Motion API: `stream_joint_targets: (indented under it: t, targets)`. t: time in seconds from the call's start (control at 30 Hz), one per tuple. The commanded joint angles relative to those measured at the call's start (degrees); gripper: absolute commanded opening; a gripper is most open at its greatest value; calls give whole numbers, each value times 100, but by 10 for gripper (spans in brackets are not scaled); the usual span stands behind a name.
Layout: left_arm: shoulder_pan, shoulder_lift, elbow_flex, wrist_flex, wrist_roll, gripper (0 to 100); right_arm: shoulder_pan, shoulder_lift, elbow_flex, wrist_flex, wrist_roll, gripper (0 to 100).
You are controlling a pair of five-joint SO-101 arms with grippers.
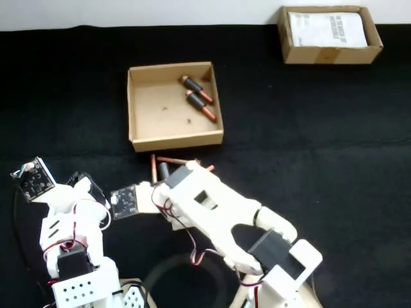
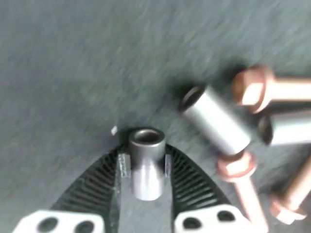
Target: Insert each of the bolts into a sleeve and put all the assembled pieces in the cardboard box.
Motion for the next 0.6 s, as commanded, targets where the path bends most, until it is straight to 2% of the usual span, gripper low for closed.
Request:
stream_joint_targets:
  t: [0.0, 0.27, 0.37, 0.57]
  targets:
    - [-31, -75, 101, -123, 44, 9, 303, -40, -945, 831, -141, 7]
    - [655, -48, 101, -70, 44, 9, 998, -40, -3512, 2914, -1319, 7]
    - [1086, -48, 101, 246, 62, 9, 1297, -66, -4277, 3767, -1741, 7]
    - [1938, -40, -224, 527, 633, 10, 1930, -690, -4629, 3978, -2620, 7]
